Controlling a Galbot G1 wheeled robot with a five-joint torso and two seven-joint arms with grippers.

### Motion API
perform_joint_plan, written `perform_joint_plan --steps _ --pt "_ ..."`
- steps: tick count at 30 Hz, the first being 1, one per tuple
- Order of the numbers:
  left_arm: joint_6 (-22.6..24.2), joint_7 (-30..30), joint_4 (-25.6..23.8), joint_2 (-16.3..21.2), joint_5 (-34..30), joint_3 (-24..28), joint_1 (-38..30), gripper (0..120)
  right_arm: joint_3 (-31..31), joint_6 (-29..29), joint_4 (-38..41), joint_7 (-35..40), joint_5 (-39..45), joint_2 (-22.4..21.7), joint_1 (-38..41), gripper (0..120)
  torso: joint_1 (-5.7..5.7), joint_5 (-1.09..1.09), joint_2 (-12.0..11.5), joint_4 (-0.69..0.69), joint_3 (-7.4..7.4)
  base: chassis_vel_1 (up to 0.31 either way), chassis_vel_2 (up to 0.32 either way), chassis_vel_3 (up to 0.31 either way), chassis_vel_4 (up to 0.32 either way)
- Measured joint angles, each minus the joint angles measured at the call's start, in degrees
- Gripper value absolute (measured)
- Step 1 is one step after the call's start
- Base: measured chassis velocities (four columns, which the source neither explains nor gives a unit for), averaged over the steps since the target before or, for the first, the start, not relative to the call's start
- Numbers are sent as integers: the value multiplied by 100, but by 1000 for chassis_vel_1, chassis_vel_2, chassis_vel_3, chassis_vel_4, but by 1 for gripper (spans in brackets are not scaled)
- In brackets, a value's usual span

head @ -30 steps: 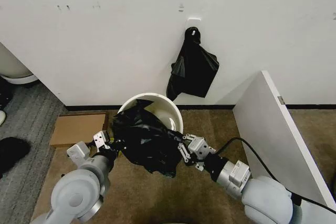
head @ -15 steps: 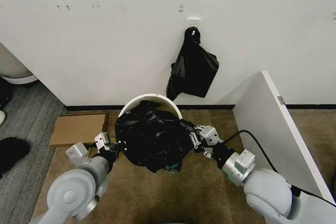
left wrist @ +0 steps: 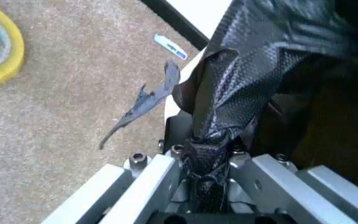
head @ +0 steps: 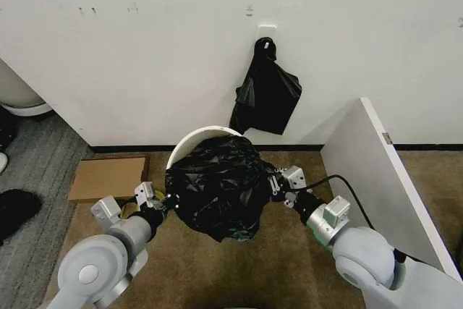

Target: Place the garbage bag over the trash bin.

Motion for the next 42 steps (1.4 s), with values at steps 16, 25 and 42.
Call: perform_joint_plan --steps 16,25,42 --pt "327 -57 -51 84 -1 8 52 1 -4 -145 -366 157 614 164 57 0 0 0 0 0 0 0 0 0 0" --pt "417 38 -106 102 -106 -8 61 1 -64 -37 -544 99 726 229 -24 0 0 1 0 0 0 0 0 0 0" --pt "176 -316 51 49 330 24 -60 1 388 205 -258 302 31 -11 -394 47 0 0 0 -1 0 0 0 0 0"
